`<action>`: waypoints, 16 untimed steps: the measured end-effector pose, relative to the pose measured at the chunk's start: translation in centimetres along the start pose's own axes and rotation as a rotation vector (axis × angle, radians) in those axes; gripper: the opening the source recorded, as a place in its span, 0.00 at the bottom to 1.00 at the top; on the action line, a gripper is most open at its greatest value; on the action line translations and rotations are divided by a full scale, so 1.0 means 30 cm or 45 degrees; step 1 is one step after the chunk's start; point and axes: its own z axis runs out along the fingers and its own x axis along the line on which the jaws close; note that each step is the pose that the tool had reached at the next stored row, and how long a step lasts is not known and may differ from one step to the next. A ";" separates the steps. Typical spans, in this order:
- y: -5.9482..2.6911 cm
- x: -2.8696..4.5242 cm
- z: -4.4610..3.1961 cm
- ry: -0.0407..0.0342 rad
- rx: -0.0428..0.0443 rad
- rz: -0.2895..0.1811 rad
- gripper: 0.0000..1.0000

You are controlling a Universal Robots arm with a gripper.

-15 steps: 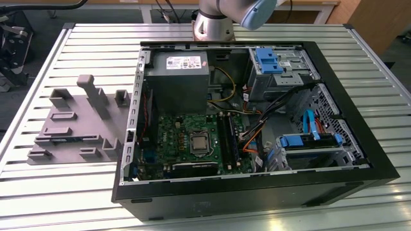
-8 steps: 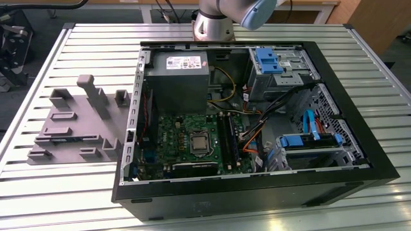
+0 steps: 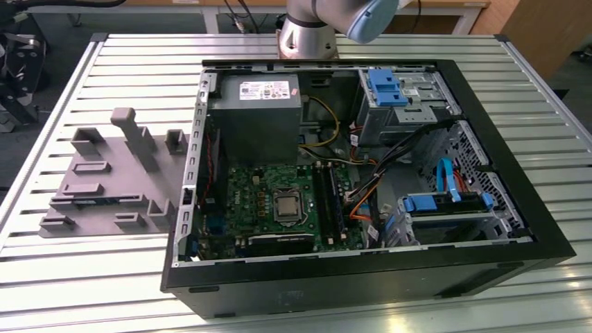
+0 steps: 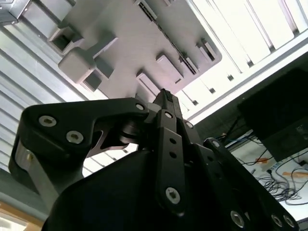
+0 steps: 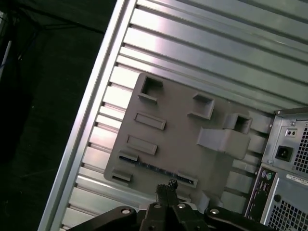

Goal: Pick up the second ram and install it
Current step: 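Pick up the second ram and move it above second insertion slot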

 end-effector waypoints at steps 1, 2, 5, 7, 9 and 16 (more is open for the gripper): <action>0.000 0.000 0.000 0.0011 0.000 -0.022 0.11; 0.000 0.000 0.000 0.0022 -0.001 -0.047 0.11; 0.000 0.000 0.001 0.0080 0.004 -0.131 0.11; 0.000 0.000 0.001 0.0099 0.004 -0.170 0.11; 0.000 0.000 0.002 0.0121 0.004 -0.213 0.11; 0.000 0.001 0.003 0.0204 0.006 -0.361 0.11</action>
